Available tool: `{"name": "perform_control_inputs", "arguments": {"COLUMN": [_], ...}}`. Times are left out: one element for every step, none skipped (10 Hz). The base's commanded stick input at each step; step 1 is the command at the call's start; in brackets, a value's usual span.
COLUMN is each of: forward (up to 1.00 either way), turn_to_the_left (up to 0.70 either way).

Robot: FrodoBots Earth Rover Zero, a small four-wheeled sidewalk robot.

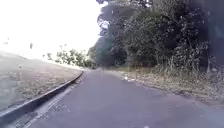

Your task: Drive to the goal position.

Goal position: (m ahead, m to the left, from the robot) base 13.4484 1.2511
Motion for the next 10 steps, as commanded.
{"name": "perform_control_inputs", "arguments": {"forward": [1.0, 1.0, 1.0, 1.0, 1.0, 1.0, 1.0, 1.0, 1.0, 1.0], "turn_to_the_left": [0.0, 0.0, 0.0, 0.0, 0.0, 0.07, 0.17, 0.31, 0.38, 0.3]}}
